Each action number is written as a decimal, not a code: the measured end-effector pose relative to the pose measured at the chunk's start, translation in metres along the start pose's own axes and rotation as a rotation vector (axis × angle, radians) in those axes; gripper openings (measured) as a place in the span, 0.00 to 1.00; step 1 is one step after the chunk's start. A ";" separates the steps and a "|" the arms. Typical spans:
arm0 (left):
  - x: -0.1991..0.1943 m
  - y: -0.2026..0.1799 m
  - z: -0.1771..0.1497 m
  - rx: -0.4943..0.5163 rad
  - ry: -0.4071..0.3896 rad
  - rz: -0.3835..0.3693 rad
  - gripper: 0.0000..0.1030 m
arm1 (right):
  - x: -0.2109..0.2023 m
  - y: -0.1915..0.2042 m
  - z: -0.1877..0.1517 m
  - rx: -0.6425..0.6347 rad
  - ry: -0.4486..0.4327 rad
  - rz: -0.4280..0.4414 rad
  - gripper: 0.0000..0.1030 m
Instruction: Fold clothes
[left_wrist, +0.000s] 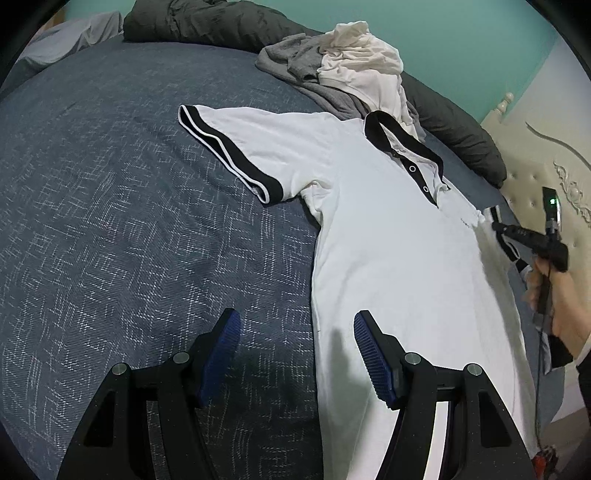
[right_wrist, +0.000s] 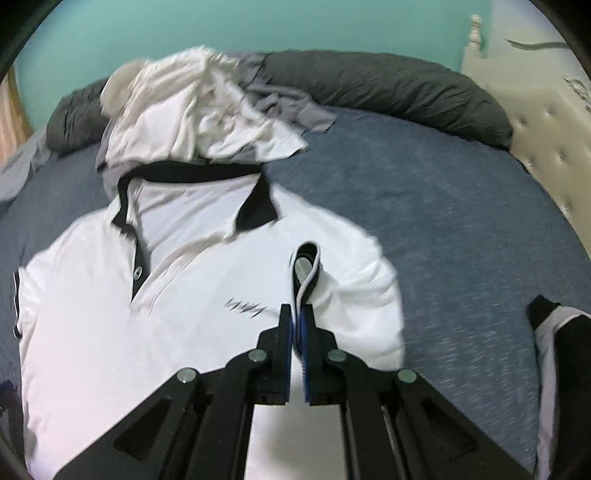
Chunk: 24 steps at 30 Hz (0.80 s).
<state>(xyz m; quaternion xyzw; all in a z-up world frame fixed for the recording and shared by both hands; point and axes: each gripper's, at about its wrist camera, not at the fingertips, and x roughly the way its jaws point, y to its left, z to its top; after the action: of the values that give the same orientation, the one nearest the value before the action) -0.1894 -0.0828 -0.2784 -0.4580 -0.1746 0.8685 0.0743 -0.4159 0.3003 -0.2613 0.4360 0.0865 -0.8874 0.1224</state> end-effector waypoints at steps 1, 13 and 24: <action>0.000 0.000 0.000 0.000 0.000 -0.002 0.66 | 0.004 0.008 -0.002 -0.009 0.008 -0.002 0.04; -0.002 -0.004 0.000 -0.003 -0.005 -0.012 0.66 | -0.049 -0.036 -0.001 0.214 -0.133 0.141 0.41; 0.004 -0.008 -0.004 0.006 0.007 -0.008 0.66 | -0.022 -0.098 -0.041 0.361 -0.011 0.162 0.23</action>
<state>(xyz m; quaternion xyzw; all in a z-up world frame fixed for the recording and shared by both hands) -0.1888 -0.0735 -0.2804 -0.4600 -0.1734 0.8672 0.0798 -0.4004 0.4076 -0.2643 0.4517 -0.1100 -0.8781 0.1134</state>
